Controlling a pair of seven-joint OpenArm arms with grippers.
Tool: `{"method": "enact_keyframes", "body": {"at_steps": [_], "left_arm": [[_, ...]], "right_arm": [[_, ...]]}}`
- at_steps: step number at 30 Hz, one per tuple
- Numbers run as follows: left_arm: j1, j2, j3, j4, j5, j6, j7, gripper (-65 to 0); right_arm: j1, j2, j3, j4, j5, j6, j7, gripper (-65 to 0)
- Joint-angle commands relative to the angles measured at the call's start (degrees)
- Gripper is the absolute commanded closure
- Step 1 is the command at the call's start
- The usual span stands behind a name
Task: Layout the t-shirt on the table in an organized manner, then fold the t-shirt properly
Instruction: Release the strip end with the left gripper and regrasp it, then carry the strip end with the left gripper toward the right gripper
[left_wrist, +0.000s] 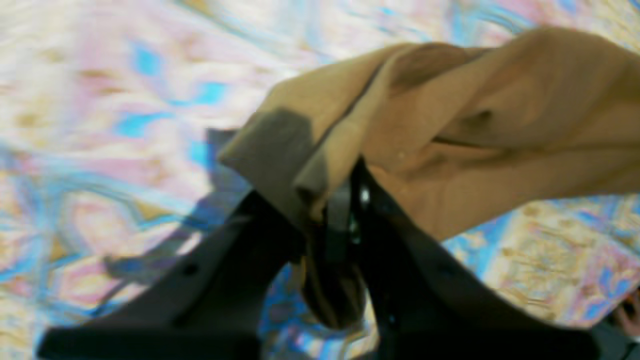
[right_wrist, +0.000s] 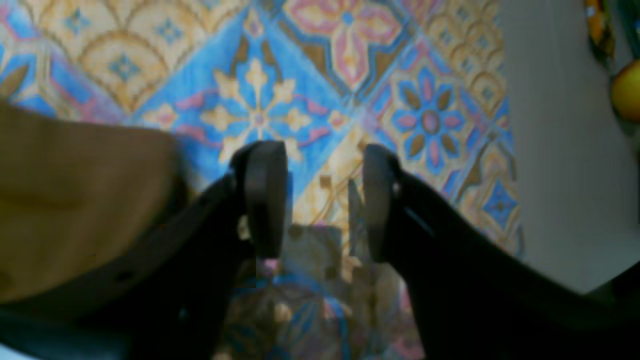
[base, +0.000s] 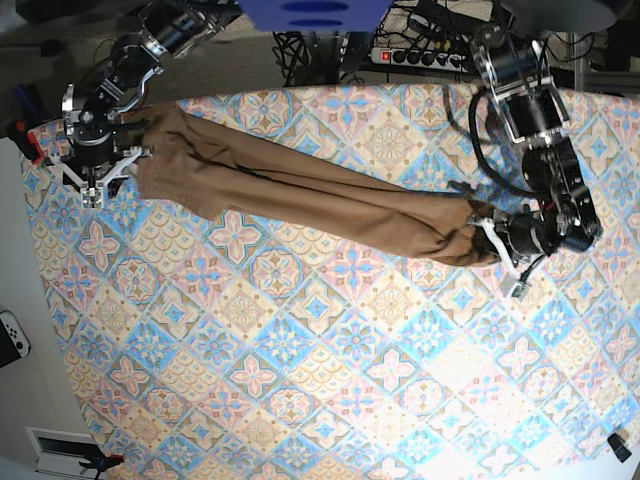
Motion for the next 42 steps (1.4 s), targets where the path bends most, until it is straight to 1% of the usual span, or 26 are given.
{"method": "enact_keyframes", "body": {"at_steps": [1, 4, 7, 11, 14, 16, 19, 21, 24, 27, 30, 34, 40, 42], "left_arm": [[-1.24, -0.74, 1.13, 1.12, -1.02, -0.12, -0.43, 0.0], [-0.98, -1.71, 5.26, 5.26, -1.10, -0.12, -0.43, 0.0], [1.66, -1.62, 9.04, 11.67, -1.02, -0.12, -0.17, 0.0], [5.27, -1.36, 10.71, 23.63, -1.02, -0.12, 2.55, 0.0], [6.06, 1.28, 10.80, 29.96, -0.66, -0.12, 5.76, 0.0], [6.06, 2.51, 10.80, 32.33, -0.84, -0.12, 5.76, 0.0], [5.62, 5.41, 10.80, 32.86, -1.02, -0.12, 5.76, 0.0], [5.62, 8.66, 12.03, 32.95, -0.58, -0.12, 5.76, 0.0], [6.06, 10.42, 16.95, 32.95, 0.21, -0.12, 5.76, 0.0], [7.02, 12.88, 21.96, 32.95, 1.88, -0.12, 5.76, 0.0], [7.73, 15.35, 26.80, 33.04, 2.24, -0.12, 5.76, 0.0], [9.13, 15.79, 33.04, 33.04, 2.24, -0.12, 5.10, 0.0], [11.42, 15.87, 38.40, 32.68, 2.32, -0.12, -2.98, 0.0], [11.59, 15.87, 40.16, 31.98, 2.41, -0.12, -4.83, 0.0]], "right_arm": [[0.56, 0.36, -0.04, 1.13, 0.73, -0.49, 1.40, -24.2], [0.56, 0.36, -0.04, 1.05, 0.82, -0.49, 1.40, -24.2], [0.56, 0.36, 0.05, 1.05, 0.64, -0.49, 1.40, -24.2], [0.56, 0.36, 0.05, 0.96, 0.73, -0.49, 1.40, -24.2], [0.56, 0.36, 0.05, 0.78, 0.73, -0.49, 1.40, -24.2], [0.56, 0.36, 0.05, 0.78, 0.82, -0.49, 1.40, -24.2], [0.56, 0.36, 0.05, 0.69, 0.82, -0.49, 1.40, -24.2], [0.47, 0.36, 0.05, 0.61, 0.82, -0.49, 1.31, -24.2], [0.47, 0.36, 0.05, 0.61, 0.64, -0.49, 1.31, -24.2], [0.47, 0.36, 0.05, 0.61, 0.56, -0.49, 1.31, -24.2], [0.47, 0.36, 0.05, 0.61, 0.56, -0.49, 1.31, -24.2], [0.38, 0.36, 0.13, 0.52, 0.56, -0.49, 1.31, -24.2], [0.38, 0.36, 0.13, 0.52, 0.56, -0.49, 1.31, -24.2], [0.38, 0.36, 0.13, 0.52, 0.56, -0.49, 1.31, -24.2]]}}
